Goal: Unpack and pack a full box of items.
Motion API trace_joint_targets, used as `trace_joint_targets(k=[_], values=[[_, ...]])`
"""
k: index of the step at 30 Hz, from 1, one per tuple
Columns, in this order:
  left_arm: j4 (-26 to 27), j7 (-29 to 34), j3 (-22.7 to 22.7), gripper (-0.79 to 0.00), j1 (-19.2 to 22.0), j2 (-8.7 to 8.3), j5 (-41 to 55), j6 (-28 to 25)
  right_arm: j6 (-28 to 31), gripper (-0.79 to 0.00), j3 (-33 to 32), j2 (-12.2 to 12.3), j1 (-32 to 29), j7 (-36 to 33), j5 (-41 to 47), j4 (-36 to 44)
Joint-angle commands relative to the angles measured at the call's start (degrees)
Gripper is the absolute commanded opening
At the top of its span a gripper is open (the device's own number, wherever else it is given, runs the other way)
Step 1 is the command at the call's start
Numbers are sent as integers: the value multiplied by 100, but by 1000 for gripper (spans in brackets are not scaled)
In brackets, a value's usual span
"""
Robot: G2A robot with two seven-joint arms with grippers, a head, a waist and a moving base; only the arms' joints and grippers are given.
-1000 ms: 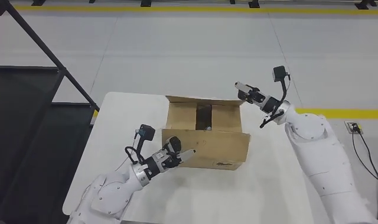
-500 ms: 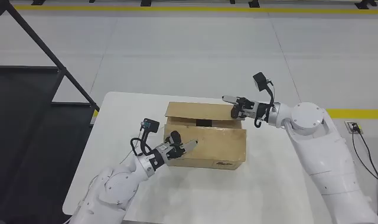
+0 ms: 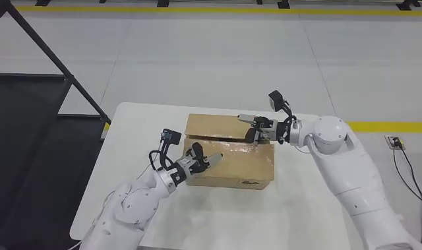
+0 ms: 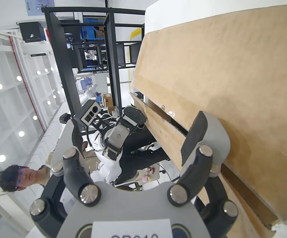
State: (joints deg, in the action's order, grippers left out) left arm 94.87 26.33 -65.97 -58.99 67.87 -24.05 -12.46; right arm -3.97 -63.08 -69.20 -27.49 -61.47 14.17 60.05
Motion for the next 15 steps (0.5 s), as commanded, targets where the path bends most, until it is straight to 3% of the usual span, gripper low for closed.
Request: trace_joint_targets(k=[1,8,15], values=[[-18,20,5,0,15,2,-43,6,-14,0,10,1,-11,-40,29,-1],[21,-139,-125,0,-32,3,12,23,-73,0,97,-8,-71,35,10,14],[390,-597,-1127,0,-721,-119,424,-202,180,0,42,12,-210,138,61,52]])
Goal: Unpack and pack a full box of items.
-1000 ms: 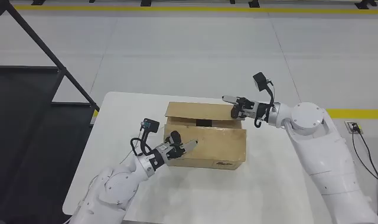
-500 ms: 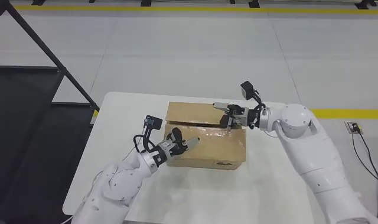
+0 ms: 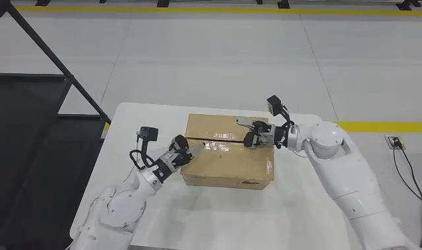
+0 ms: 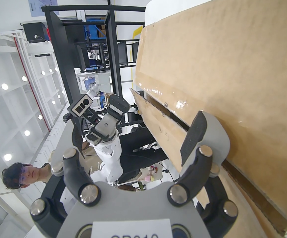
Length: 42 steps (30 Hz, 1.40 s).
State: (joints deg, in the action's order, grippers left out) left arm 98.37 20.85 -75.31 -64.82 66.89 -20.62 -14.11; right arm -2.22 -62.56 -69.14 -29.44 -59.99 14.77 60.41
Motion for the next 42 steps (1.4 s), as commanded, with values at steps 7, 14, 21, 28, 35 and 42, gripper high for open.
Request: trace_joint_targets(k=[7,14,21,28,35,42], values=[[143,-241,-958,0,-665,-95,531,-132,-6,0,-28,15,-41,37,-26,43],[143,-241,-958,0,-665,-95,531,-132,-6,0,-28,15,-41,37,-26,43],[-85,-392,-884,0,-671,-57,918,156,-84,0,-19,21,-196,291,-91,242],[-424,-677,-718,0,-728,-1,1104,309,-22,0,-83,52,-292,208,-42,233],[-800,-164,-633,0,-702,22,1762,394,142,0,-161,76,-366,230,-16,317],[-1417,112,-449,0,-498,67,2152,629,142,0,-161,76,-366,230,-16,317]])
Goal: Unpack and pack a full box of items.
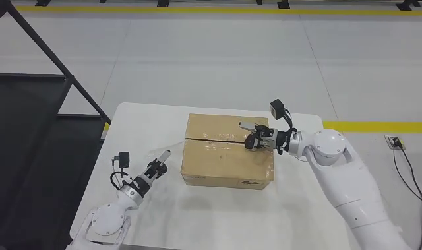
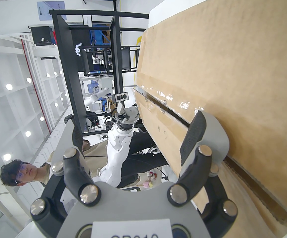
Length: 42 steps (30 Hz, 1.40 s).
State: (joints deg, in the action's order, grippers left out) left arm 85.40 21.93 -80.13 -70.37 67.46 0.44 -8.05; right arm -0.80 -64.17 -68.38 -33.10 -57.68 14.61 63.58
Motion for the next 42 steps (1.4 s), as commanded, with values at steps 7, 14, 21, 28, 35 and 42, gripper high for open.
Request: trace_joint_targets(k=[7,14,21,28,35,42], values=[[-998,-553,401,0,723,192,857,314,0,0,0,0,0,0,0,0],[-1877,-563,679,0,1394,383,1869,393,0,0,0,0,0,0,0,0],[-2567,-695,794,0,1916,527,2435,335,0,0,0,0,0,0,0,0],[-3027,-609,774,0,2249,605,2764,160,0,0,0,0,0,0,0,0],[-3005,-684,611,0,2295,604,2745,-124,0,0,0,0,0,0,0,0],[-2689,-787,420,0,2179,570,2604,-177,0,0,0,0,0,0,0,0]])
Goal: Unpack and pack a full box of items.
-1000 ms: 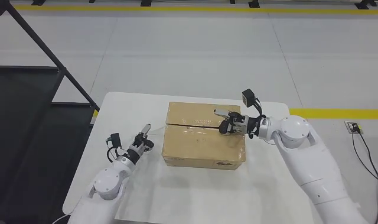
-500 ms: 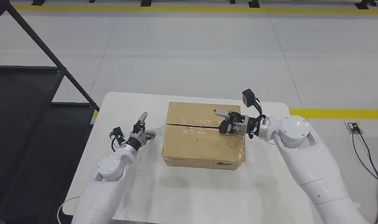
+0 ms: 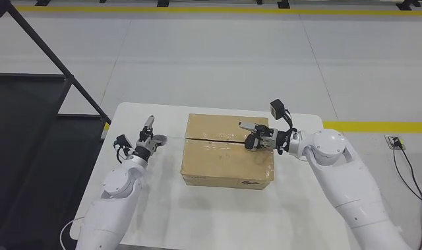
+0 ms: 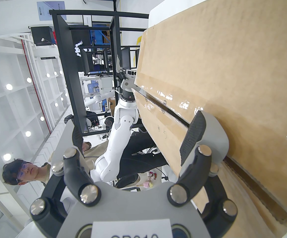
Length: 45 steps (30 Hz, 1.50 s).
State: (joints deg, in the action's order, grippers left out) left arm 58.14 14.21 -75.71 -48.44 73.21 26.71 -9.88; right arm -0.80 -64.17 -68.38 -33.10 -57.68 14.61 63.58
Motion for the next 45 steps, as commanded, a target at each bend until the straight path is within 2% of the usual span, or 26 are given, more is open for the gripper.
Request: trace_joint_targets(k=[1,8,18,23,34,45], values=[[78,-26,-47,0,-32,-9,-43,8,0,0,0,0,0,0,0,0],[225,-212,-208,0,-85,-23,-113,22,0,0,0,0,0,0,0,0],[502,-357,-420,0,-210,-29,-148,-277,0,0,0,0,0,0,0,0],[992,-575,-557,0,-437,-54,-412,-450,0,0,0,0,0,0,0,0],[2569,-1376,-722,0,-1172,-77,-1379,-526,0,0,0,0,0,0,0,0],[3200,-1830,-721,0,-1542,-32,-1767,-579,-216,0,-77,35,-271,359,-62,333]])
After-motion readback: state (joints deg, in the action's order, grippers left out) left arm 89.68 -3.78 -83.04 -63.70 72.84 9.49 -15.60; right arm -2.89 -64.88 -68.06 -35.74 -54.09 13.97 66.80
